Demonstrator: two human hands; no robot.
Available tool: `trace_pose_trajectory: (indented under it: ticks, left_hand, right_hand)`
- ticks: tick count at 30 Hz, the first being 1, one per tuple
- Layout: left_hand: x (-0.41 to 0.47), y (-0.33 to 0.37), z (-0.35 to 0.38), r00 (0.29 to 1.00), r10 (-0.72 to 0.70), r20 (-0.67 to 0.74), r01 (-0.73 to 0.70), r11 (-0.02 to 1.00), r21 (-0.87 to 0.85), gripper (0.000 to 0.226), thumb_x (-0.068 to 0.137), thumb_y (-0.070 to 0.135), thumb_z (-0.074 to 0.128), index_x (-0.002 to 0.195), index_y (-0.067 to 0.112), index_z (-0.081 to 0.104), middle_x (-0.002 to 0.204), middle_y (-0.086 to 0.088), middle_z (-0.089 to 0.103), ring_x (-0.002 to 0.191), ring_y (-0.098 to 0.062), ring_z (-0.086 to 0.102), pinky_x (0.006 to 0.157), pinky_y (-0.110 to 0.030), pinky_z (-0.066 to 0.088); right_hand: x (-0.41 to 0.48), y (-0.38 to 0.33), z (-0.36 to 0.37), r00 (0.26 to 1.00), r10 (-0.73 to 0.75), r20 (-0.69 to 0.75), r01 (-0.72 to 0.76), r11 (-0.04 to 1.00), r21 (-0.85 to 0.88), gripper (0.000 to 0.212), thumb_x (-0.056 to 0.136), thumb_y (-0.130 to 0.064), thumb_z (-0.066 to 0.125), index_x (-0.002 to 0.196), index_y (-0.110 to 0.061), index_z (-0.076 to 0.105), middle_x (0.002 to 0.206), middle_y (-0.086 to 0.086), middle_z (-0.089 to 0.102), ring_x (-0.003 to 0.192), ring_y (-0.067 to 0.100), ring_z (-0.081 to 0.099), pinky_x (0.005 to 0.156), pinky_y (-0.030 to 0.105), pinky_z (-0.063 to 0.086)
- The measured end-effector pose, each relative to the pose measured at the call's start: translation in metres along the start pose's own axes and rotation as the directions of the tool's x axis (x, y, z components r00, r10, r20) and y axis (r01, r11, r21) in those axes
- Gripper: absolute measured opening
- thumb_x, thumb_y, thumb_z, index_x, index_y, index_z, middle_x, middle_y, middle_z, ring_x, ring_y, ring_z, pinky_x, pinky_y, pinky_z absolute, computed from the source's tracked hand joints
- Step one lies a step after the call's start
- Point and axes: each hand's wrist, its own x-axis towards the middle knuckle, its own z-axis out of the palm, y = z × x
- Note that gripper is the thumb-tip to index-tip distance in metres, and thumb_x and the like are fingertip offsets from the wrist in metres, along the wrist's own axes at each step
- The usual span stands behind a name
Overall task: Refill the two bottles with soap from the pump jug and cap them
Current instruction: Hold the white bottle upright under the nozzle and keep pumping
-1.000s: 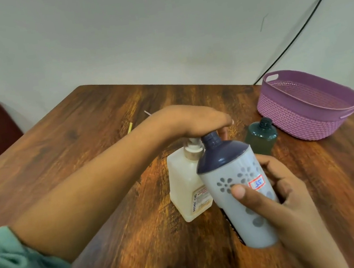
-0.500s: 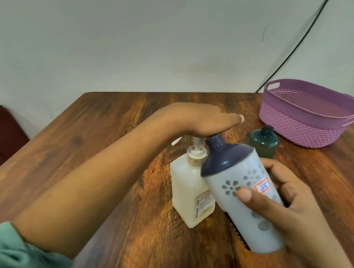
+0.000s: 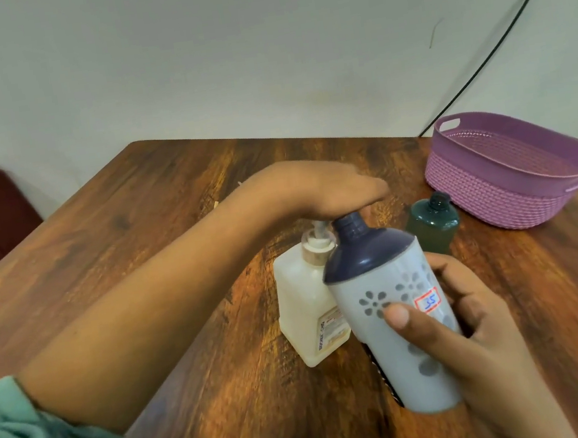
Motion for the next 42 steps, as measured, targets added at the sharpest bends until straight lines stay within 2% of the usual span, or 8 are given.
trace_pose_trajectory:
  ticks: [4,8,14,19,23,28,35,42]
  left_hand:
    - [-0.001,-0.002,0.007,0.996,0.046,0.072,-0.047,0.999,0.009,0.039,0.1,0.02,0.027,0.107,0.008,0.063,0.114,-0.007,0.062,0.105,-0.024,0.057,0.091,-0.035,0.044]
    - [0.001,0.004,-0.005,0.998,0.007,0.07,-0.014,0.995,0.097,0.036,0.1,0.027,0.026,0.1,0.011,0.058,0.114,-0.01,0.059,0.098,-0.024,0.054,0.081,-0.032,0.039]
    - [-0.002,-0.005,0.01,1.0,0.02,-0.002,-0.02,0.995,-0.096,0.04,0.099,0.023,0.027,0.1,0.01,0.066,0.107,-0.006,0.062,0.101,-0.024,0.057,0.086,-0.031,0.042]
    - [-0.004,0.001,0.0,1.0,-0.002,-0.012,0.002,1.0,-0.009,0.039,0.101,0.027,0.026,0.104,0.009,0.06,0.109,-0.009,0.061,0.089,-0.018,0.051,0.067,-0.022,0.037]
    - [0.0,0.0,-0.001,1.0,0.009,-0.028,-0.01,0.999,-0.038,0.043,0.1,0.036,0.027,0.102,0.012,0.062,0.106,-0.005,0.062,0.09,-0.019,0.054,0.079,-0.028,0.041]
    - [-0.002,-0.006,0.007,0.995,0.082,0.05,-0.081,0.997,-0.017,0.03,0.099,0.027,0.027,0.082,0.023,0.051,0.1,0.001,0.059,0.095,-0.02,0.055,0.081,-0.028,0.042]
    - [-0.003,-0.001,-0.003,0.998,0.029,-0.048,-0.025,0.996,0.082,0.043,0.1,0.034,0.028,0.108,0.009,0.062,0.113,-0.01,0.061,0.096,-0.022,0.056,0.078,-0.029,0.04]
    - [-0.002,0.002,-0.001,1.0,0.028,0.01,-0.029,0.994,0.103,0.038,0.101,0.028,0.028,0.107,0.008,0.06,0.116,-0.009,0.06,0.1,-0.021,0.055,0.075,-0.027,0.039]
  right_hand:
    - [0.0,0.001,-0.003,1.0,0.01,0.01,-0.01,1.0,-0.015,0.063,0.042,-0.039,0.079,0.102,-0.023,0.066,0.086,0.006,0.074,0.073,0.02,0.072,0.053,0.022,0.054]
    - [0.0,-0.004,-0.004,1.0,-0.002,0.005,0.003,0.999,-0.033,0.07,0.04,-0.039,0.078,0.105,-0.019,0.064,0.086,0.005,0.074,0.072,0.019,0.072,0.053,0.02,0.053]
    - [-0.001,-0.002,-0.004,1.0,0.006,0.011,-0.006,1.0,-0.03,0.067,0.041,-0.039,0.078,0.104,-0.021,0.064,0.086,0.005,0.074,0.072,0.019,0.072,0.053,0.022,0.053]
    - [-0.002,-0.006,-0.004,1.0,0.009,0.025,-0.009,1.0,-0.014,0.071,0.033,-0.044,0.086,0.098,-0.025,0.067,0.086,0.008,0.074,0.073,0.023,0.072,0.054,0.024,0.054]
    - [-0.005,-0.004,-0.002,1.0,0.002,0.013,-0.003,1.0,0.002,0.078,0.027,-0.06,0.087,0.095,-0.028,0.068,0.086,0.009,0.074,0.072,0.022,0.071,0.053,0.025,0.054]
    - [-0.003,-0.002,-0.003,0.999,0.025,0.028,-0.025,0.999,-0.022,0.065,0.039,-0.04,0.081,0.101,-0.025,0.065,0.089,0.007,0.074,0.075,0.024,0.072,0.055,0.026,0.055]
    - [-0.001,-0.004,-0.003,0.999,0.019,0.035,-0.019,1.0,-0.001,0.078,0.026,-0.063,0.086,0.095,-0.031,0.068,0.089,0.009,0.074,0.075,0.025,0.072,0.056,0.028,0.055]
    - [-0.002,-0.005,-0.003,0.999,0.019,0.048,-0.019,1.0,0.014,0.066,0.033,-0.048,0.087,0.094,-0.03,0.068,0.087,0.008,0.074,0.073,0.022,0.072,0.054,0.025,0.054]
